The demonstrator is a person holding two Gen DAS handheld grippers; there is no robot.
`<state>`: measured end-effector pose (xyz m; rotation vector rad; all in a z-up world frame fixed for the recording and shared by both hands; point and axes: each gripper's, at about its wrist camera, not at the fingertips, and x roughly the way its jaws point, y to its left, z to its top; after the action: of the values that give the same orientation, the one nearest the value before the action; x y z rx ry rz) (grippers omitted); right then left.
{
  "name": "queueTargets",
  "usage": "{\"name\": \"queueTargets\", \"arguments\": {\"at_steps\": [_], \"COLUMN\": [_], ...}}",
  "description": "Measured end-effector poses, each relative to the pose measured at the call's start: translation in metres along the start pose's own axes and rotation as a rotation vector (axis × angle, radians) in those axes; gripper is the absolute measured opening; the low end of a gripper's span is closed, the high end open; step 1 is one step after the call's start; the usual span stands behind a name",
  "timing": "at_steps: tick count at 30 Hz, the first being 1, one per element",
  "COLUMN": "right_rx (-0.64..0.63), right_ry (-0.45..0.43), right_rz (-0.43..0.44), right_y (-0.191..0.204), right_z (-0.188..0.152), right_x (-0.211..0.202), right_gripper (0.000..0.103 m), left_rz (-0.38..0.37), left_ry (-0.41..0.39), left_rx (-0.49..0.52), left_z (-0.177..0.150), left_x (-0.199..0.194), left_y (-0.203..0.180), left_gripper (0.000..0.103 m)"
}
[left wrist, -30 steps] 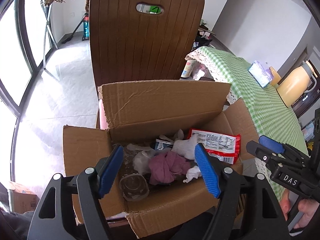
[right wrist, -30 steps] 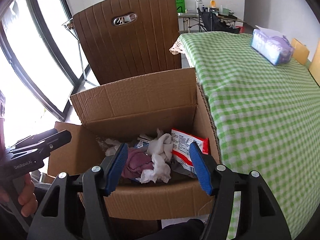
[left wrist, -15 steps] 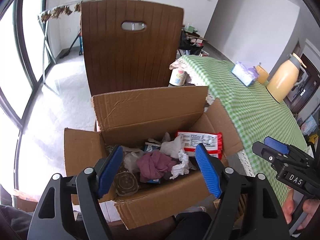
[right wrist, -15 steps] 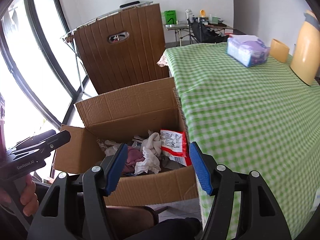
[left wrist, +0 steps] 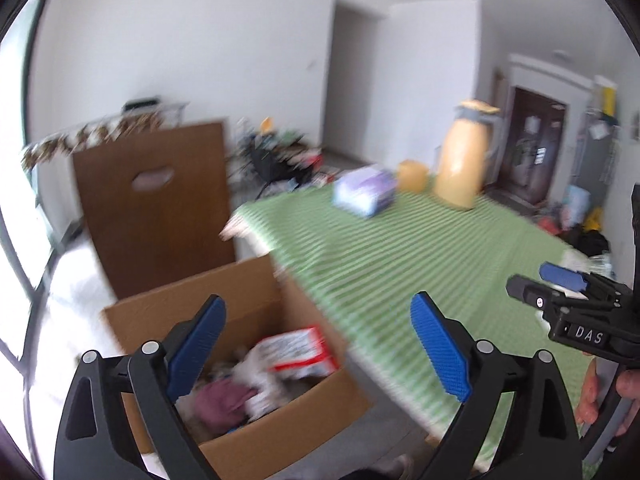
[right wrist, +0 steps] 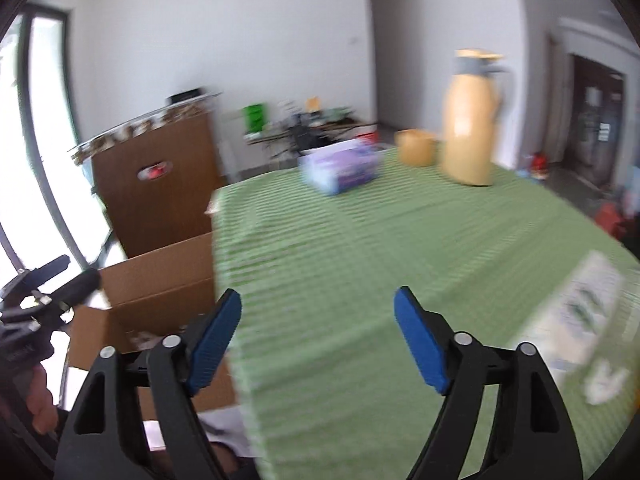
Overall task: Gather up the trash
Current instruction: 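Move both tools back over the table toward the yellow snack box, then grasp the yellow snack box with the right tool while the left grasps the white tissue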
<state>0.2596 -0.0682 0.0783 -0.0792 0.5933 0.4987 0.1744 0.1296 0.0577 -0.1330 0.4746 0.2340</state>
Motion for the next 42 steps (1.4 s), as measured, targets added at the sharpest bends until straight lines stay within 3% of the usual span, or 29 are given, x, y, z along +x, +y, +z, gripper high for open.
{"name": "queueTargets", "arguments": {"at_steps": [3, 10, 13, 17, 22, 28, 30, 34, 38, 40, 42], "right_rx": [0.032, 0.235, 0.333, 0.448, 0.475, 0.454, 0.461, 0.511, 0.553, 0.575, 0.591], "right_ry": [-0.019, -0.069, -0.032, 0.025, 0.092, 0.21, 0.245, 0.182, 0.107, 0.078, 0.061], "right_rz": [-0.107, -0.41, -0.53, -0.626, -0.6, -0.543, -0.516, -0.489, -0.501, -0.51, -0.51], "right_y": [-0.046, -0.173, -0.226, -0.28, -0.314, -0.331, -0.335, -0.34, -0.346, -0.351, -0.352], "right_z": [-0.011, -0.062, -0.091, -0.124, -0.149, -0.163, -0.171, -0.17, -0.171, -0.17, -0.171], "right_x": [-0.031, -0.129, -0.16, -0.181, -0.173, -0.129, -0.121, -0.142, -0.167, -0.178, -0.184], "right_gripper": [0.077, 0.081, 0.081, 0.081, 0.081, 0.081, 0.054, 0.048, 0.048, 0.048, 0.048], "left_rz": [-0.098, -0.324, -0.411, -0.496, -0.563, -0.628, -0.643, -0.634, -0.611, -0.548, -0.534], "left_ry": [-0.043, 0.001, 0.039, 0.069, 0.12, 0.131, 0.157, 0.26, 0.29, 0.317, 0.332], "left_rx": [0.042, 0.184, 0.241, 0.293, 0.364, 0.449, 0.449, 0.502, 0.552, 0.598, 0.627], "left_z": [0.003, -0.008, -0.017, -0.036, -0.054, -0.06, -0.061, -0.072, -0.088, -0.097, -0.103], "left_x": [-0.001, 0.009, 0.012, 0.009, 0.011, 0.013, 0.021, 0.05, 0.083, 0.102, 0.116], "left_y": [-0.046, -0.159, -0.208, -0.261, -0.306, -0.361, -0.379, -0.422, -0.458, -0.475, -0.488], "left_gripper": [0.095, 0.095, 0.095, 0.095, 0.095, 0.095, 0.095, 0.095, 0.095, 0.091, 0.085]}}
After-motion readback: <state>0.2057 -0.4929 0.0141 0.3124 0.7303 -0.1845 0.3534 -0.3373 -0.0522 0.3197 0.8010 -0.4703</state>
